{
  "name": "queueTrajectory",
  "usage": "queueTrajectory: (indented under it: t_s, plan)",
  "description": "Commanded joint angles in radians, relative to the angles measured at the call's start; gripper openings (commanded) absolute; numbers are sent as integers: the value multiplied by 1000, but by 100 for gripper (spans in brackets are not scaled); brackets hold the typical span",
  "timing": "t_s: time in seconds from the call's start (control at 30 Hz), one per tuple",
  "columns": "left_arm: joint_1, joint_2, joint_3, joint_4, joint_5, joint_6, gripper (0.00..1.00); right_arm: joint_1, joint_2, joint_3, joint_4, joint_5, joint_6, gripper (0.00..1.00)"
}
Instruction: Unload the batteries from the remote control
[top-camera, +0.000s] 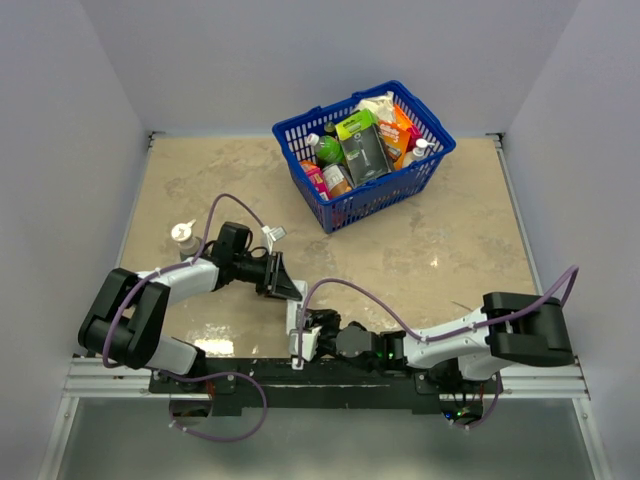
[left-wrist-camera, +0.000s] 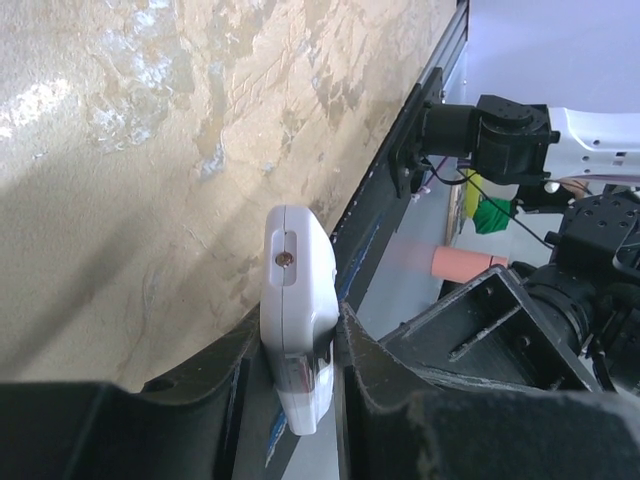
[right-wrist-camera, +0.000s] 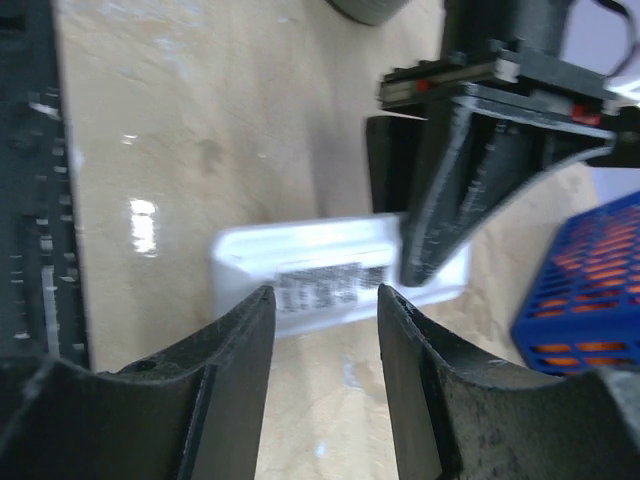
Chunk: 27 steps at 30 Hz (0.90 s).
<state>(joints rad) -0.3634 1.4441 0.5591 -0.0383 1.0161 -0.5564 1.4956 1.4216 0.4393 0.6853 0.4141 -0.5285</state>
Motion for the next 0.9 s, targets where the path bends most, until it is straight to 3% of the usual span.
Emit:
queueTrajectory:
  t_s: [0.0, 0.3, 0.57, 0.87]
  plan:
    - [-17, 7, 15, -31, 75, 3, 0, -9, 10, 33, 102, 138, -62, 48]
    - [-20, 9, 18, -37, 70, 4, 0, -6, -6, 35, 106, 154, -67, 48]
    - [-23, 9, 16, -38, 76, 4, 0, -9, -125, 50, -111, -116, 102, 56]
    - [-35, 4, 5, -9, 101, -16, 0, -9, -98, 71, -175, -146, 120, 58]
